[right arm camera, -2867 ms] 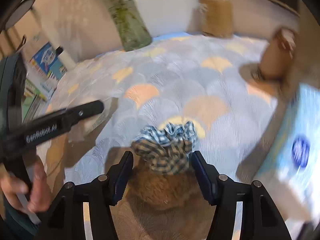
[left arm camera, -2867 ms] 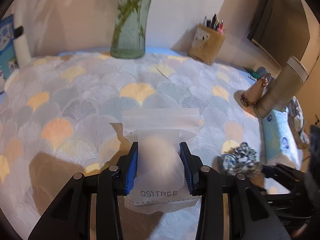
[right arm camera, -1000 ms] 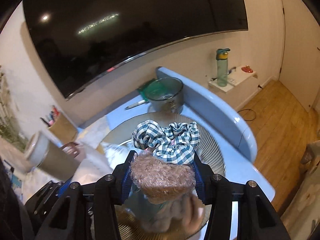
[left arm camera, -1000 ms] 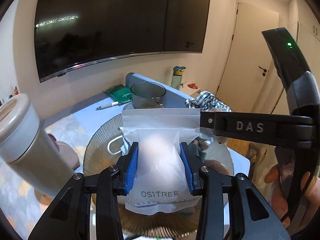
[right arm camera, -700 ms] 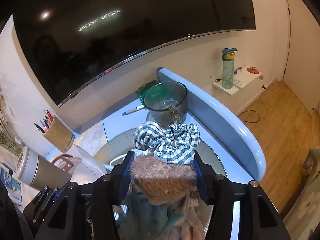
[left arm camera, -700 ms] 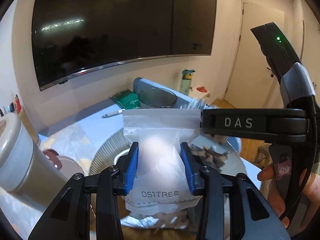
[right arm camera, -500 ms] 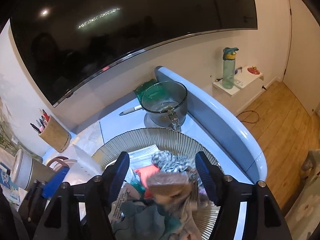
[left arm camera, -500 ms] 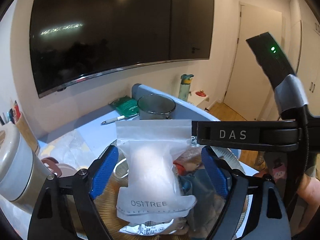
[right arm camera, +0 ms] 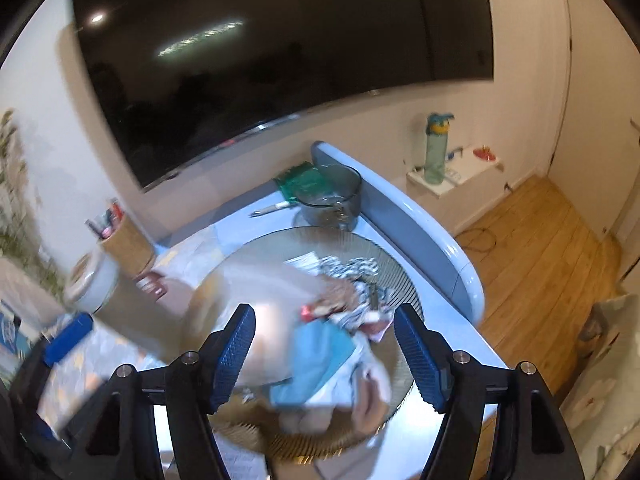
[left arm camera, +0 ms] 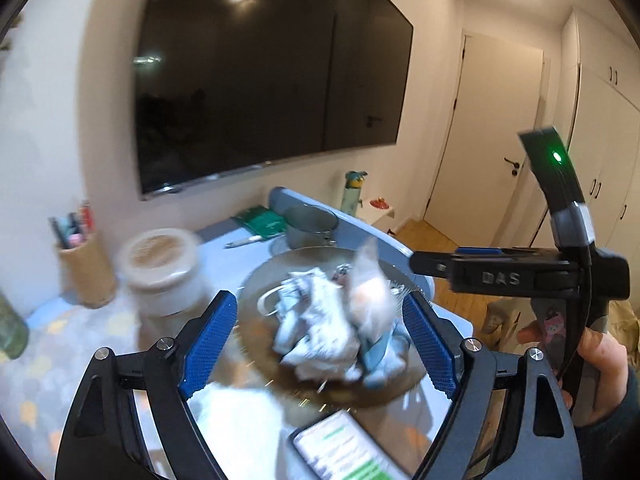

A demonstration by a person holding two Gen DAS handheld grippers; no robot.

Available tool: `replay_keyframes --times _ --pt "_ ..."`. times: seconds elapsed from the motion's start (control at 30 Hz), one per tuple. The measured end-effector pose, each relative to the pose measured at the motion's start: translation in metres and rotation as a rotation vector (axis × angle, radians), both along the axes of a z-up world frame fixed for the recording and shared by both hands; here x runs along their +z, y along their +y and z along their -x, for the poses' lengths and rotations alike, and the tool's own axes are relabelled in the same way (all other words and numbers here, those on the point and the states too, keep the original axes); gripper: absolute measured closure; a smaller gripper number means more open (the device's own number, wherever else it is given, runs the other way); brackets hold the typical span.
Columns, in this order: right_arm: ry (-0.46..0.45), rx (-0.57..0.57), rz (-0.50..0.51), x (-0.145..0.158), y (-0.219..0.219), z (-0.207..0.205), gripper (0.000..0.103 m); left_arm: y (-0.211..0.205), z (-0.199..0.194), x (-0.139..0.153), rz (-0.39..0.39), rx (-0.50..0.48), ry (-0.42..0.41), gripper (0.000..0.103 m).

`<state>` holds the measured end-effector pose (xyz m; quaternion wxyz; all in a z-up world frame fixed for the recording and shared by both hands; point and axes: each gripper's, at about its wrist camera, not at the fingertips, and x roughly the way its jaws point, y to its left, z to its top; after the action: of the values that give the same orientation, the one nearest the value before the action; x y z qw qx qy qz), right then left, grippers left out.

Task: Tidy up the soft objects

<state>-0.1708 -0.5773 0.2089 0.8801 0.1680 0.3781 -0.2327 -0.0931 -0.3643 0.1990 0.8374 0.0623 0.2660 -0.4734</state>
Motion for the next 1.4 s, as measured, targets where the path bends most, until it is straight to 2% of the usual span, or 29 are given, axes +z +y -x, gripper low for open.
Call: replay_keyframes --times 0.03,0.2,0.3,0.4,0.47,0.63,0.77,0.87,0.97,1.1,1.23,1.4 --pt "-0.013 0.014 0.012 0.005 0.012 0.005 0.025 0.012 -0.001 0.003 0.002 0.011 0.006 0.019" --pt "-0.064 0.091 0.047 0.02 0.064 0.011 0.024 0.087 -0.009 0.007 0.024 0.117 0.021 0.019" --pt "-0.072 0.129 0.077 0.023 0.098 0.007 0.024 0.132 -0.009 0.003 -0.02 0.244 -0.046 0.019" --pt "-0.109 0.222 0.033 0.02 0.132 0.002 0.023 0.183 -0.018 -0.01 -0.098 0.451 -0.099 0.019" --pt "-0.141 0.268 0.018 0.014 0.16 -0.001 0.017 0.216 -0.026 -0.019 -0.103 0.524 -0.078 0.019" --pt "-0.193 0.43 -0.035 -0.014 0.244 -0.041 0.016 0.282 -0.043 -0.042 -0.118 0.691 -0.059 0.019" --pt "-0.252 0.495 0.001 -0.04 0.309 -0.07 0.015 0.317 -0.058 -0.079 -0.162 0.803 -0.068 0.019" --pt "-0.251 0.511 0.043 -0.078 0.351 -0.095 0.014 0.333 -0.067 -0.11 -0.179 0.861 -0.068 0.019" --pt "-0.238 0.52 0.055 -0.11 0.37 -0.113 0.014 0.346 -0.072 -0.135 -0.187 0.892 -0.039 0.018" --pt "-0.155 0.518 0.096 -0.148 0.379 -0.124 0.014 0.344 -0.075 -0.156 -0.217 0.869 0.015 0.018" --pt "-0.119 0.508 0.112 -0.157 0.38 -0.127 0.012 0.339 -0.081 -0.162 -0.254 0.85 0.035 0.011" --pt "-0.08 0.493 0.122 -0.164 0.381 -0.132 0.01 0.343 -0.088 -0.168 -0.261 0.864 0.08 0.01"
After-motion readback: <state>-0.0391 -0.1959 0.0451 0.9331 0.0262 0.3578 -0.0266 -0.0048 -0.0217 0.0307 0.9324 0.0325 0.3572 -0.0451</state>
